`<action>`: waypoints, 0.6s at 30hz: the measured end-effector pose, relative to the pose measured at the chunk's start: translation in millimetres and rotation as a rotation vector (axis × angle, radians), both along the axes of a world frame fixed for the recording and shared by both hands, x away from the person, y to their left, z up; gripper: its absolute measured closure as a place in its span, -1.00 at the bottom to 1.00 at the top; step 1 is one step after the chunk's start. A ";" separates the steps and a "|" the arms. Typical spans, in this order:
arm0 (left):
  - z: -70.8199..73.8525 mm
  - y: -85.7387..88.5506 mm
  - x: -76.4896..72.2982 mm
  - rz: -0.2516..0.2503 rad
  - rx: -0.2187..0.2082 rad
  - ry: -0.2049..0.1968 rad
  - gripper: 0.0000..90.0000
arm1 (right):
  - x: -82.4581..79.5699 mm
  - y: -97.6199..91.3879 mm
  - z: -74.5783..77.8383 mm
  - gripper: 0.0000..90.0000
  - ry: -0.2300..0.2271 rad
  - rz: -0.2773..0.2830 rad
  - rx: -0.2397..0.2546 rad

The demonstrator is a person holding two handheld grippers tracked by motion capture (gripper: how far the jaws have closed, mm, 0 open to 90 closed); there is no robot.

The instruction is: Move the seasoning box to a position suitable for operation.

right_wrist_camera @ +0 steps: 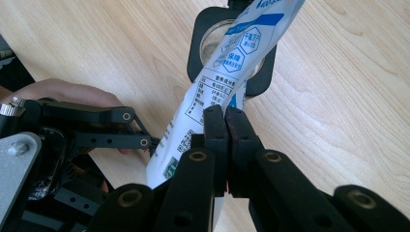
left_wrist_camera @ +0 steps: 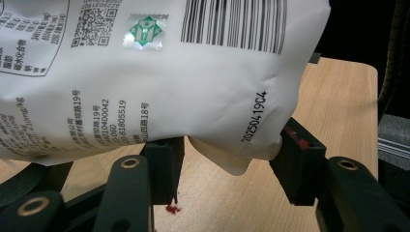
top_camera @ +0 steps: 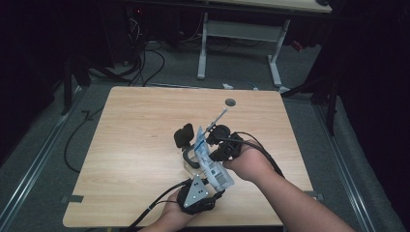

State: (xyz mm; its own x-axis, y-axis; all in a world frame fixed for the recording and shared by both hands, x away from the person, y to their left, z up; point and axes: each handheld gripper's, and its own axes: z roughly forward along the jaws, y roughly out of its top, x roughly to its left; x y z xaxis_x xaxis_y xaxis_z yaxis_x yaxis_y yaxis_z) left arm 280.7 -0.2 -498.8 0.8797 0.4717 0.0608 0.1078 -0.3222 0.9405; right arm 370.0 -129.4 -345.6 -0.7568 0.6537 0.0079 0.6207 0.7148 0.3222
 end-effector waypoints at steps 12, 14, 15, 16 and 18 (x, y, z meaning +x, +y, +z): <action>-0.1 -1.1 -0.5 0.003 0.013 -0.010 0.10 | 1.1 1.7 -1.4 0.98 0.008 -0.003 0.000; 0.0 -1.3 -0.4 0.005 0.010 -0.009 0.10 | 1.9 1.5 -1.5 0.98 0.003 0.000 0.001; 0.1 -1.4 -0.3 0.006 0.010 -0.009 0.10 | 2.3 1.6 -1.3 0.98 0.001 0.000 -0.004; 0.0 -1.4 -0.2 0.006 0.010 -0.008 0.10 | 2.8 1.6 -1.6 0.98 0.003 0.004 -0.001; 0.3 -1.5 0.1 0.005 0.013 -0.009 0.10 | 3.0 1.9 -1.8 0.98 0.004 0.001 -0.003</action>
State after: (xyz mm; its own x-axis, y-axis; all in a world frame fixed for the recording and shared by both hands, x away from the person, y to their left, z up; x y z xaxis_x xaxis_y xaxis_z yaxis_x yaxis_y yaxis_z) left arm 280.8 -1.7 -498.5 0.8766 0.4753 0.0752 0.1006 -0.3337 0.9373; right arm 373.0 -127.6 -347.4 -0.7573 0.6530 0.0091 0.6213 0.7161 0.3180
